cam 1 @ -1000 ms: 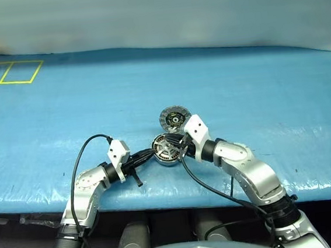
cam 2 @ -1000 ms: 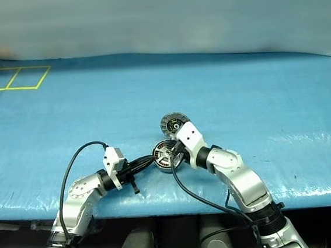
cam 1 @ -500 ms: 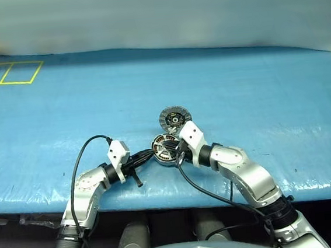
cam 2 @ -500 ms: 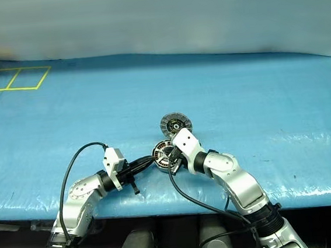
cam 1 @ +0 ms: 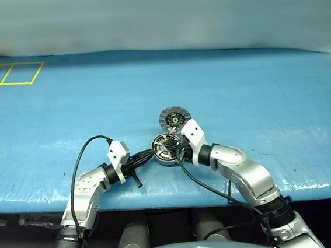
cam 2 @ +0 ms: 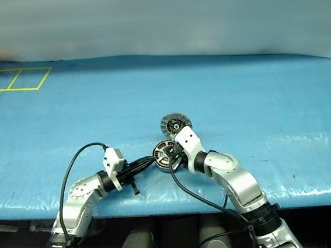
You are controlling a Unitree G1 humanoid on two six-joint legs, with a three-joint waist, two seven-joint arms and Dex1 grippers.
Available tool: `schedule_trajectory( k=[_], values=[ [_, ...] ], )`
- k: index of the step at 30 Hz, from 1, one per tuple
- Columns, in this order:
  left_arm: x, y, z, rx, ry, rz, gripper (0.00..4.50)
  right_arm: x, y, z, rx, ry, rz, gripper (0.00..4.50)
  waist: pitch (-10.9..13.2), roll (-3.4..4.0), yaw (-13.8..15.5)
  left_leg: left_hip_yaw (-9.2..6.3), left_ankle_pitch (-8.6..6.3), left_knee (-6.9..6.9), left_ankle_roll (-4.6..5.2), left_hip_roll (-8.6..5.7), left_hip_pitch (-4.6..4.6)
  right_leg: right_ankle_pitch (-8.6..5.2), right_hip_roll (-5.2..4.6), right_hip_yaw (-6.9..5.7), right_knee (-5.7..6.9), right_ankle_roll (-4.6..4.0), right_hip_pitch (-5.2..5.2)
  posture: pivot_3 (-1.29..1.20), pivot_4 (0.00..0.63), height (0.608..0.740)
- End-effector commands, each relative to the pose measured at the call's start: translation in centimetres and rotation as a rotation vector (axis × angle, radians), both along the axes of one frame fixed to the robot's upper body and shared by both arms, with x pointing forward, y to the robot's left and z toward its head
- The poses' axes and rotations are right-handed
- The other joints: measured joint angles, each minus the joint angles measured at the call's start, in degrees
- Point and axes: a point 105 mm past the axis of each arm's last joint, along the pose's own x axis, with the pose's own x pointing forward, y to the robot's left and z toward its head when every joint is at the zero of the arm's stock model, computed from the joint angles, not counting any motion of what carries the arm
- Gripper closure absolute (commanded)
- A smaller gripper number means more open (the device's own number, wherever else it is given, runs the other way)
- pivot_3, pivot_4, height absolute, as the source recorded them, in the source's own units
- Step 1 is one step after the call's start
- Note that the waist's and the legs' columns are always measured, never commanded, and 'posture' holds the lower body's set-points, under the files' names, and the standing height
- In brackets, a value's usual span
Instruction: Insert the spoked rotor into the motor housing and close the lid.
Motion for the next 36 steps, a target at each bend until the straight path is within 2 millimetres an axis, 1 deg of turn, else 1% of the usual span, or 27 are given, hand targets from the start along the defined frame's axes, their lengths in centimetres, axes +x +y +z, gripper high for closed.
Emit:
schedule_trajectory(
  k=[1, 5, 9, 15, 17, 19, 27, 30, 33, 36],
  values=[
    [0.0, -0.2, 0.7, 0.001, -0.035, -0.012, 4.50, -1.3, -1.4, -4.3, -0.105, 0.173, -0.032, 4.36, 0.0, 0.00, 0.1, 0.00, 0.00, -0.02, 0.00, 0.00, 0.00, 0.00, 0.00, -0.01, 0.00, 0.00, 0.00, 0.00, 0.150, 0.740],
    [0.0, -0.2, 0.7, 0.001, -0.037, -0.014, 4.50, -1.3, -1.7, -4.6, -0.149, 0.168, -0.031, 4.36, -0.1, -0.02, 0.2, -0.01, 0.00, -0.04, 0.00, -0.01, 0.00, 0.00, 0.00, -0.01, 0.00, 0.00, 0.00, 0.00, 0.150, 0.740],
    [0.0, -0.2, 0.8, 0.001, -0.037, -0.015, 4.50, -1.4, -2.1, -5.5, -0.218, 0.160, -0.039, 4.36, -0.3, -0.07, 0.2, -0.01, 0.00, -0.03, 0.00, 0.00, 0.01, 0.00, 0.00, -0.01, -0.01, 0.00, -0.01, 0.00, 0.150, 0.740],
    [0.1, -0.2, 0.8, 0.002, -0.041, -0.017, 4.50, -1.1, -2.9, -6.2, -0.264, 0.170, -0.082, 4.36, -0.7, -0.11, 0.2, -0.03, -0.04, 0.01, -0.07, 0.00, 0.10, -0.02, -0.04, -0.04, -0.04, 0.01, -0.06, 0.00, 0.150, 0.740],
    [0.1, -0.2, 0.8, 0.003, -0.041, -0.018, 4.50, -1.1, -3.1, -6.4, -0.263, 0.179, -0.091, 4.36, -0.7, -0.10, 0.2, -0.06, -0.07, 0.06, -0.11, -0.01, 0.12, -0.02, -0.06, -0.06, -0.06, 0.01, -0.07, 0.00, 0.150, 0.740],
    [0.1, -0.2, 0.9, 0.004, -0.042, -0.017, 4.50, -1.2, -3.1, -6.5, -0.248, 0.196, -0.093, 4.36, -0.8, -0.08, 0.2, -0.06, -0.23, 0.10, -0.39, -0.02, 0.11, -0.02, -0.09, -0.07, -0.06, 0.01, -0.06, 0.00, 0.150, 0.740],
    [0.1, -0.2, 0.9, 0.002, -0.042, -0.016, 4.50, -2.0, -3.5, -7.6, -0.256, 0.241, -0.089, 4.36, -0.9, -0.07, 0.3, -0.12, -0.24, 0.12, -0.39, -0.02, 0.11, -0.02, -0.10, -0.14, -0.06, 0.01, -0.04, 0.00, 0.150, 0.740],
    [0.1, -0.2, 0.8, 0.002, -0.040, -0.015, 4.50, -2.4, -3.1, -7.9, -0.170, 0.295, -0.091, 4.36, -0.9, -0.10, 0.4, -0.13, -0.24, 0.12, -0.40, -0.03, 0.11, -0.02, -0.10, -0.15, -0.07, 0.02, -0.03, 0.00, 0.150, 0.740],
    [0.0, -0.2, 0.8, 0.002, -0.039, -0.015, 4.50, -2.9, -3.4, -8.7, -0.199, 0.312, -0.092, 4.36, -0.9, -0.07, 0.4, -0.16, -0.26, 0.12, -0.41, -0.05, 0.10, -0.03, -0.13, -0.16, -0.08, 0.03, -0.02, 0.00, 0.150, 0.740],
    [0.0, -0.2, 0.8, 0.002, -0.038, -0.013, 4.50, -3.1, -3.6, -9.0, -0.201, 0.323, -0.099, 4.36, -1.0, -0.05, 0.4, -0.19, -0.29, 0.09, -0.45, -0.06, 0.10, -0.05, -0.14, -0.18, -0.10, 0.03, -0.02, 0.00, 0.150, 0.740]
  ],
)
